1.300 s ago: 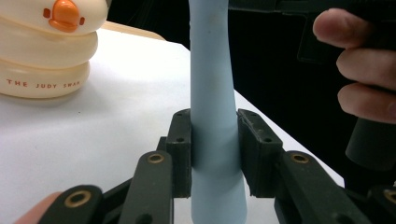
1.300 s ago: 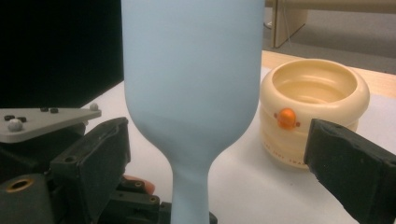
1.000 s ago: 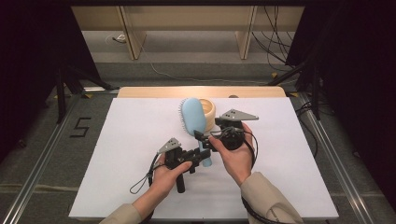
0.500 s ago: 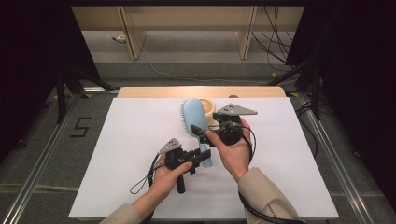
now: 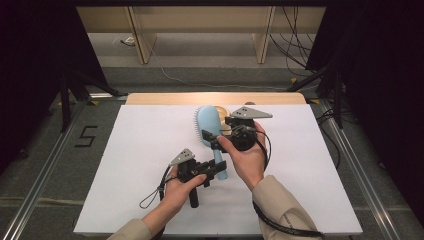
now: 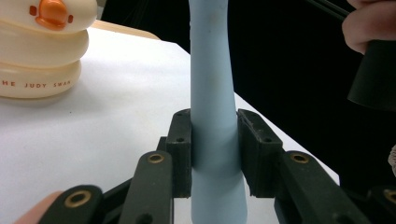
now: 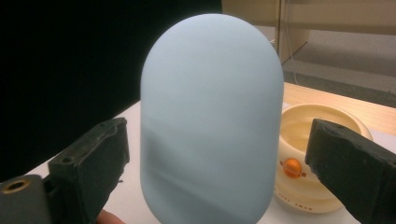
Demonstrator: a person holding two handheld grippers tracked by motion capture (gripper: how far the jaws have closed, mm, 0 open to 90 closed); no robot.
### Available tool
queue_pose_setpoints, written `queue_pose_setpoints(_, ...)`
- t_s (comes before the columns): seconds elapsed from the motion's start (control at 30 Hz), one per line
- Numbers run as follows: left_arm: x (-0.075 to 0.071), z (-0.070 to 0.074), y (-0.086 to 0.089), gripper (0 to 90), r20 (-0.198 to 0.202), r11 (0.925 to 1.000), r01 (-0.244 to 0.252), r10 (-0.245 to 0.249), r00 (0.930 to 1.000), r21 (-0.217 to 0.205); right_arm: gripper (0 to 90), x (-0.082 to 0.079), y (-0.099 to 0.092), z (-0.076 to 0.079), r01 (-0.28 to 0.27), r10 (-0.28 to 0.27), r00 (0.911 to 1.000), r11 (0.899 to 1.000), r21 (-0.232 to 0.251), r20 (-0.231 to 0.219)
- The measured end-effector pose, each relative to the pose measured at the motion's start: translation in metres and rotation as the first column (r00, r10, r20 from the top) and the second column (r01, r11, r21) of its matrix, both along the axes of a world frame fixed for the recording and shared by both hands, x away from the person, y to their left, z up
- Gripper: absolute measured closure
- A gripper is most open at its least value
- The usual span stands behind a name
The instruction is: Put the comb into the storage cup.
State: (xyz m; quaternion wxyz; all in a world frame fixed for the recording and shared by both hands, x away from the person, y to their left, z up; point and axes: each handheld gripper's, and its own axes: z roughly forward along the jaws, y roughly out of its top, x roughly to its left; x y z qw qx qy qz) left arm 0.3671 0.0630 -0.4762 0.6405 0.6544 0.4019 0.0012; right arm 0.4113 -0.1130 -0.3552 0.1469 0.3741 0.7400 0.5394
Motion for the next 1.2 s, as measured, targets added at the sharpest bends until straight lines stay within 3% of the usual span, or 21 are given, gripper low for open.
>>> queue_pose_setpoints(0.47, -0.001, 0.0, -0.001, 67.0, 0.003, 1.0, 0.007, -0.007, 1.0, 0.005, 6.9, 0.011, 0.005, 0.009, 0.0, 0.001, 0.9999, 1.0, 0.005, -0.01)
queue_pose_setpoints(1.2, -0.001, 0.001, -0.001, 67.0, 0.017, 0.9999, 0.008, -0.008, 0.9998, 0.01, 8.8, 0.035, 0.023, 0.014, -0.038, 0.038, 0.9969, 0.999, 0.001, -0.07)
